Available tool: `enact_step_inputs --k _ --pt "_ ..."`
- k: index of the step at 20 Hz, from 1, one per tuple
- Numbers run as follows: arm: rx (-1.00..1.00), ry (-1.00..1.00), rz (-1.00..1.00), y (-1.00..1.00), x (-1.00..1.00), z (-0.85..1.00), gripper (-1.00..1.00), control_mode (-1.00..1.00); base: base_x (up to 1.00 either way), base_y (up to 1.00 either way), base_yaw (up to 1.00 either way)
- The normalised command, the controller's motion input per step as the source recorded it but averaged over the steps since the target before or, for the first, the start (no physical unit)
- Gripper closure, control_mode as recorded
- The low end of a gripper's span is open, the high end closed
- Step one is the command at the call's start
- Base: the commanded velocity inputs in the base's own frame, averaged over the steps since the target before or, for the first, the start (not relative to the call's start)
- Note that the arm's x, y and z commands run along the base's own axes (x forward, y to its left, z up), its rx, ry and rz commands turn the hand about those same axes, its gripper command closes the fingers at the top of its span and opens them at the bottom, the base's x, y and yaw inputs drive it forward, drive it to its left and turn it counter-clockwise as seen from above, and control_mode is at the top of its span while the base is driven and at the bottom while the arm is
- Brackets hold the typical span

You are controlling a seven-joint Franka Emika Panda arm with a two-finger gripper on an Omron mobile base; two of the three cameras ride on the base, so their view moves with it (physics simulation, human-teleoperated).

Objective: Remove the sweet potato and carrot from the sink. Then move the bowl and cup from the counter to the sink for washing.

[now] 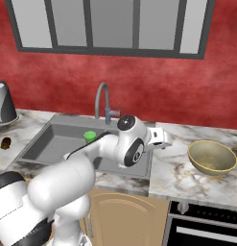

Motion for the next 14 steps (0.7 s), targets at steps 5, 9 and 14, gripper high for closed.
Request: enact_step_inputs --k 5,9,14 --pt "-0.05 0.07 -0.01 -0.24 0.02 0.15 -1.00 -1.00 0.00 0.00 0.00" --pt "0.00 0.15 0.00 -0.19 0.00 0.18 -1.00 -1.00 0.00 0.00 0.00" --pt "0.00 0.15 0.00 -0.19 -0.01 0.12 -1.00 -1.00 0.00 0.00 0.00"
